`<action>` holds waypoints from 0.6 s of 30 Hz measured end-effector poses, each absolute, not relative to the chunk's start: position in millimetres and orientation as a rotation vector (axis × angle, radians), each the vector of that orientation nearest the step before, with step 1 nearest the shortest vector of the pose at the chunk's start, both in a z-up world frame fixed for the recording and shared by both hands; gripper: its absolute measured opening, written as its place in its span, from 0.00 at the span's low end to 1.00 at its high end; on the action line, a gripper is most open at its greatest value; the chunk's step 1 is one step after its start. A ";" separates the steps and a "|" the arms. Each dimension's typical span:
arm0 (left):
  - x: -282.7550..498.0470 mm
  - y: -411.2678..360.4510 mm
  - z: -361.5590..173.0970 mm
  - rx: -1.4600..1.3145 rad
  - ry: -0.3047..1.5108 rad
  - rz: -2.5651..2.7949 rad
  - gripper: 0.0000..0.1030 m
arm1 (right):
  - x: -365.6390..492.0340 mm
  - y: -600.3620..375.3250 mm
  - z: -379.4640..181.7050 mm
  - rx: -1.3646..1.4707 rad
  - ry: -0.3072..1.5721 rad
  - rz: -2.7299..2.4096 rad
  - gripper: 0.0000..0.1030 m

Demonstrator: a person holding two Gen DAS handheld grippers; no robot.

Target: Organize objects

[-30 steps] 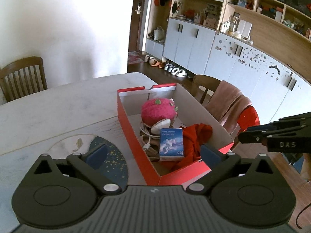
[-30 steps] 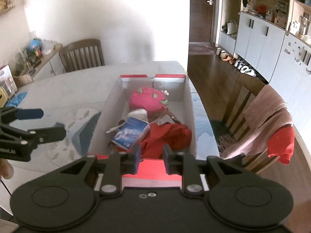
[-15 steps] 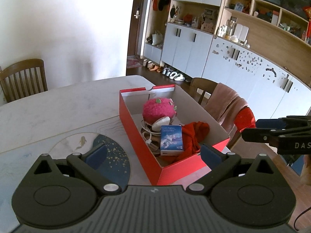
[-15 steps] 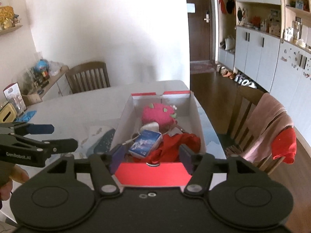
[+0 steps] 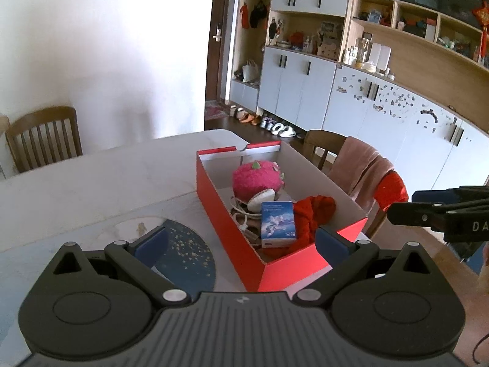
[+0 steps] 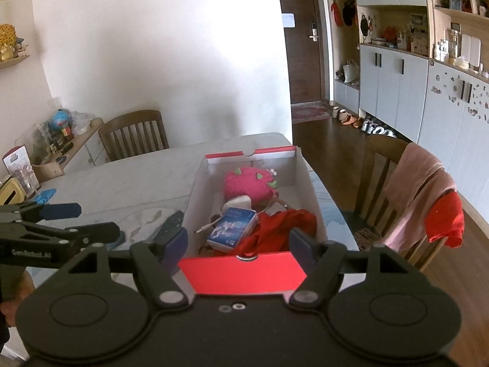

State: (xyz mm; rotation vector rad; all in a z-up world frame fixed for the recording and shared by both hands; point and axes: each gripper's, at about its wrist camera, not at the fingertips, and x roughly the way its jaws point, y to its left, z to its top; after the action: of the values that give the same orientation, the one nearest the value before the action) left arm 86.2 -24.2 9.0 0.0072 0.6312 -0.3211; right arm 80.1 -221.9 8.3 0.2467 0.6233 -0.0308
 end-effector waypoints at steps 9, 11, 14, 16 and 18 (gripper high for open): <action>86.9 -20.7 6.9 -0.011 0.636 -0.347 1.00 | 77.5 -216.1 6.1 0.252 0.626 -0.035 0.71; 87.4 -20.3 6.5 -0.008 0.634 -0.343 1.00 | 77.8 -215.0 6.2 0.252 0.628 -0.038 0.71; 87.3 -20.5 5.9 -0.006 0.636 -0.342 1.00 | 77.4 -213.0 5.6 0.247 0.632 -0.039 0.71; 87.4 -20.6 6.1 -0.008 0.637 -0.342 1.00 | 77.9 -212.0 5.4 0.246 0.635 -0.040 0.71; 88.3 -20.5 5.8 -0.008 0.640 -0.342 1.00 | 78.0 -211.1 5.0 0.243 0.638 -0.039 0.71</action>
State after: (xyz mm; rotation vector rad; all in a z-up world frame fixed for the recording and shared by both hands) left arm 88.3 -20.5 5.8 -0.0084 0.6398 -0.3422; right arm 78.0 -211.1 5.0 0.2431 0.6385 -0.0389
